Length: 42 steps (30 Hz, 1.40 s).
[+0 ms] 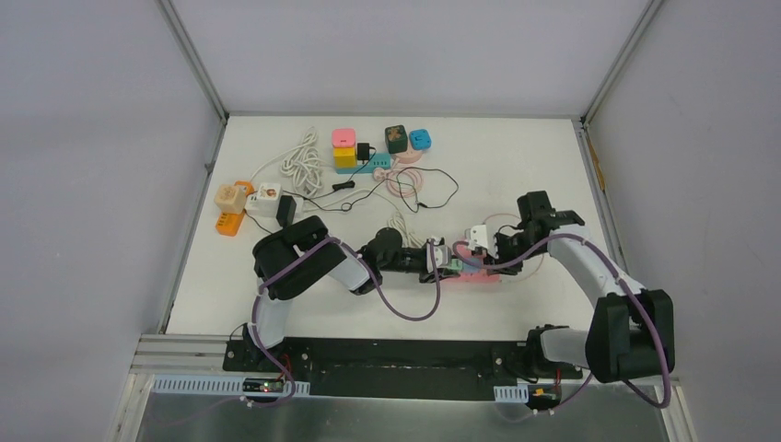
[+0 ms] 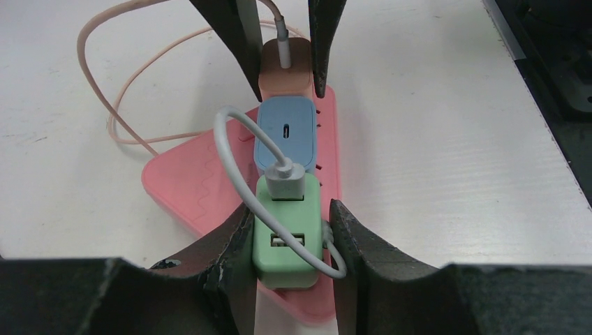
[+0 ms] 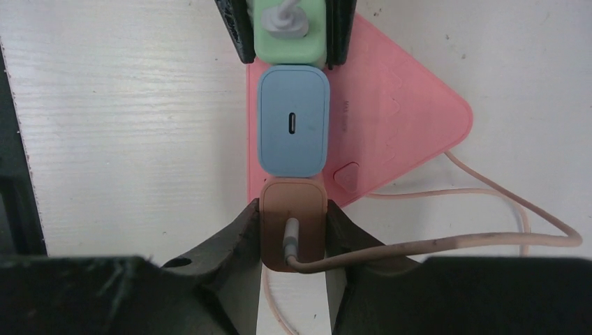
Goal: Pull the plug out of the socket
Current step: Remove the plug from the socket.
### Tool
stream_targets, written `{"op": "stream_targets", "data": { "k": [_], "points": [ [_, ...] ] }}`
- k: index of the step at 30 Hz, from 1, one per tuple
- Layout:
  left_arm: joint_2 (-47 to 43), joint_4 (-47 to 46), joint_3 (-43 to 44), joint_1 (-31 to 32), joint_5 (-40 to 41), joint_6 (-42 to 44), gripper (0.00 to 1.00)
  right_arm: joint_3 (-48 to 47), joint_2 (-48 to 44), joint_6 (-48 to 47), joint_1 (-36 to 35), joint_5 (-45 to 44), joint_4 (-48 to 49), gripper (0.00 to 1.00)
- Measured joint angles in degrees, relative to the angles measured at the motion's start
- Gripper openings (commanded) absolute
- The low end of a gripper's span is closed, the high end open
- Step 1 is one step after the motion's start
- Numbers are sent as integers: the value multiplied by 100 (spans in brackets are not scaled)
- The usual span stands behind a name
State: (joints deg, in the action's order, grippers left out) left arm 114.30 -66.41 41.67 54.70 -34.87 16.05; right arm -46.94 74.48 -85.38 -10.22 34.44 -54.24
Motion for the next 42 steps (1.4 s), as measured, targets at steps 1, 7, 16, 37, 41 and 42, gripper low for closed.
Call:
{"op": "stream_targets", "data": {
  "k": [1, 7, 16, 37, 41, 42],
  "points": [
    [0, 2, 0, 0, -4, 0, 0, 105, -131, 33, -2, 2, 90, 0],
    [0, 13, 15, -2, -4, 4, 0, -446, 570, 516, 208, 177, -229, 0],
    [0, 96, 59, 33, -28, 2, 0, 474, -540, -251, 275, 280, 173, 0],
    [0, 103, 66, 33, -31, 4, 0, -442, 525, 302, 157, 111, -398, 0],
    [0, 101, 72, 22, -31, 4, 0, -275, 372, -249, 223, 225, -393, 0],
    [0, 105, 72, 22, -33, 4, 0, -116, 177, -407, 221, 223, -295, 0]
  ]
}}
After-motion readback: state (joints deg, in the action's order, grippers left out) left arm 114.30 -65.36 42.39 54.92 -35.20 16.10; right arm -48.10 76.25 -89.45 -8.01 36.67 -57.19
